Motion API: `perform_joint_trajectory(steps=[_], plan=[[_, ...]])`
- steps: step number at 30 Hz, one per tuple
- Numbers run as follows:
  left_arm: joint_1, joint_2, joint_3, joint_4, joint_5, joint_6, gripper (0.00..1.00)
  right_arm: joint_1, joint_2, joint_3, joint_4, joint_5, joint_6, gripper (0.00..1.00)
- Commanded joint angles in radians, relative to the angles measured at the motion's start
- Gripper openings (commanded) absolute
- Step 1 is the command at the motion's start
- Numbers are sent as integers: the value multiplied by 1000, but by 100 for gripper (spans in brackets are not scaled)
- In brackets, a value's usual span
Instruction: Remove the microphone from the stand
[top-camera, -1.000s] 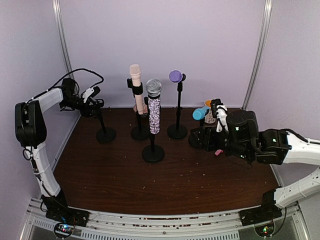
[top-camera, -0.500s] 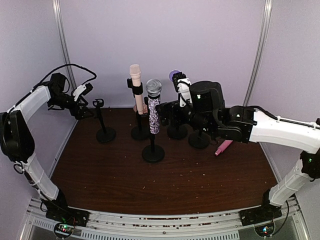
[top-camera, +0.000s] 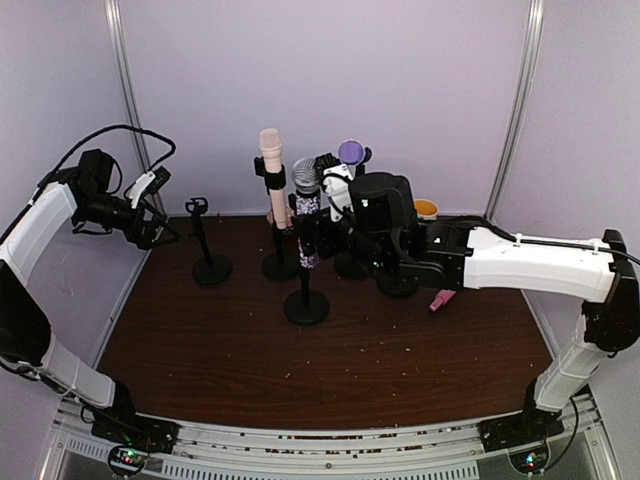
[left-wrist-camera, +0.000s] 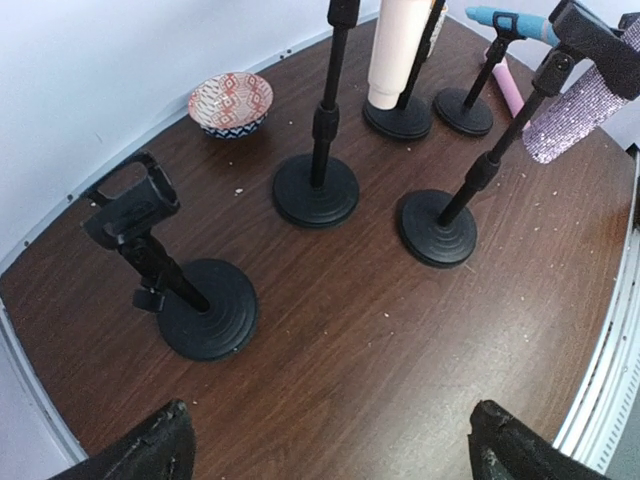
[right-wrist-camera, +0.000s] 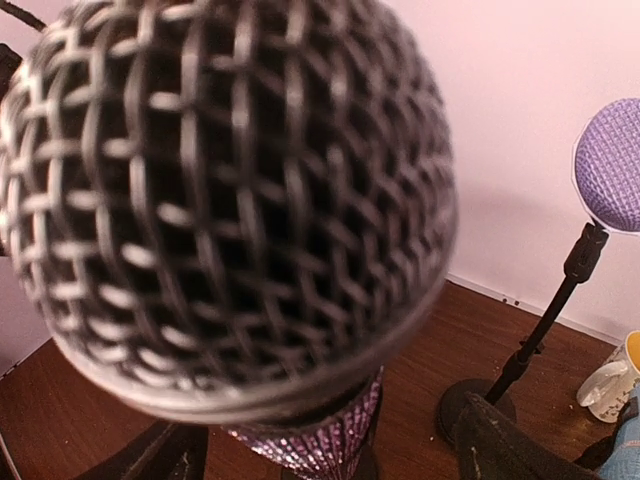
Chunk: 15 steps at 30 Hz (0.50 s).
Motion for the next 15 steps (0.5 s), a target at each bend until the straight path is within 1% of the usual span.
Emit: perform_joint_trajectory(steps=[1, 3, 6, 11, 15], plan=[[3, -56, -74, 28, 40, -68, 98, -4, 43, 47, 76, 40, -21, 83], [2, -76, -98, 33, 45, -64, 98, -3, 60, 59, 76, 46, -22, 80], [-3, -91, -107, 33, 48, -64, 98, -4, 77, 67, 81, 58, -19, 73], [-17, -100, -103, 33, 73, -63, 98, -5, 79, 63, 94, 56, -17, 52], [-39, -108, -101, 33, 85, -57, 98, -4, 61, 47, 110, 53, -17, 38]])
